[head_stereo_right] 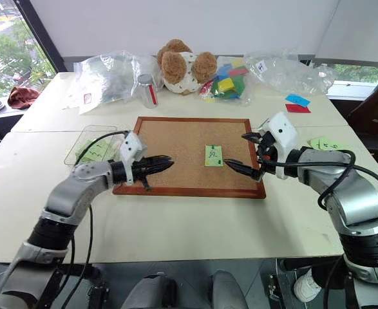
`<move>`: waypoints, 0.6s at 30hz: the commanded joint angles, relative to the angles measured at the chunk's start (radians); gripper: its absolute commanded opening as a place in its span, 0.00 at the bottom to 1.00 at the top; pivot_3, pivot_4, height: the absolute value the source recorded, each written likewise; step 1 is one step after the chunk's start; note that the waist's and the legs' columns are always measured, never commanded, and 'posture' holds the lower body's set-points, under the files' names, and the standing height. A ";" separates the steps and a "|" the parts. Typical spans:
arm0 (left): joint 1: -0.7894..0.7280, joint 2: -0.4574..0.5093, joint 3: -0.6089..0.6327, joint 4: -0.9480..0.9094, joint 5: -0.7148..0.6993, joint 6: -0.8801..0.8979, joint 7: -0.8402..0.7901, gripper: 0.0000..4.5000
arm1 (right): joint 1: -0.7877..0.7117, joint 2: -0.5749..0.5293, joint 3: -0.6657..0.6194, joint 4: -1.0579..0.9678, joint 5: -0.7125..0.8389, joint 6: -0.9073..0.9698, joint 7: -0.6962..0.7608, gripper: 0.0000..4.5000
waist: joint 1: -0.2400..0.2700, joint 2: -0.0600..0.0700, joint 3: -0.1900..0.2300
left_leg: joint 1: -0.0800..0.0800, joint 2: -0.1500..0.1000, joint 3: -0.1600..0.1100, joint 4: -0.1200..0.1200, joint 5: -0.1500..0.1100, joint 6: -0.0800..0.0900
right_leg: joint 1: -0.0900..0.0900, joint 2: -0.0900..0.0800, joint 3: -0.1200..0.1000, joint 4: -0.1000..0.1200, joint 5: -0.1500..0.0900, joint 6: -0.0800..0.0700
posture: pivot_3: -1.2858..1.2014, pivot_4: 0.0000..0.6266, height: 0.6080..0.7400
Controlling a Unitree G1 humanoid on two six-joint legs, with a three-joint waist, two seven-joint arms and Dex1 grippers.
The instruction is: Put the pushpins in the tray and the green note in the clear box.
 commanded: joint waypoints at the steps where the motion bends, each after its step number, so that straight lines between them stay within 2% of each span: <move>1: -0.034 -0.041 -0.026 0.076 0.063 -0.072 0.031 0.01 | -0.059 0.057 0.018 0.032 -0.031 0.042 -0.087 1.00 | -0.001 0.000 0.000 | 0.000 0.000 0.000 0.000 0.000 0.000 | 0.000 0.000 0.000 0.000 0.000 0.000 | 0.52 0.24 1.00; 6: -0.042 -0.097 -0.030 0.190 0.109 -0.118 0.059 0.01 | -0.141 0.166 0.099 0.123 -0.097 0.106 -0.193 1.00 | -0.002 0.000 0.000 | 0.000 0.000 0.000 0.000 0.001 -0.002 | -0.001 0.000 0.000 0.001 0.000 0.000 | 0.52 0.24 1.00; 12: -0.036 -0.098 -0.014 0.246 0.126 -0.136 0.058 0.01 | -0.240 0.293 0.137 0.310 -0.154 0.089 -0.266 1.00 | -0.003 0.000 0.000 | -0.001 0.000 0.001 0.000 0.002 -0.003 | -0.003 0.000 0.000 0.002 0.000 0.000 | 0.52 0.24 1.00; 15: -0.035 -0.100 -0.005 0.252 0.129 -0.138 0.066 0.00 | -0.273 0.334 0.149 0.402 -0.177 0.045 -0.269 0.81 | -0.002 0.000 0.000 | -0.001 0.000 0.001 0.000 0.002 -0.003 | -0.003 0.000 0.000 0.002 0.000 0.000 | 0.52 0.24 1.00; 18: -0.032 -0.096 -0.008 0.259 0.145 -0.146 0.074 0.00 | -0.302 0.367 0.171 0.483 -0.207 -0.008 -0.261 0.50 | -0.004 0.000 0.000 | -0.001 0.000 0.001 0.000 0.002 -0.003 | -0.003 0.000 0.000 0.002 0.000 0.000 | 0.52 0.24 1.00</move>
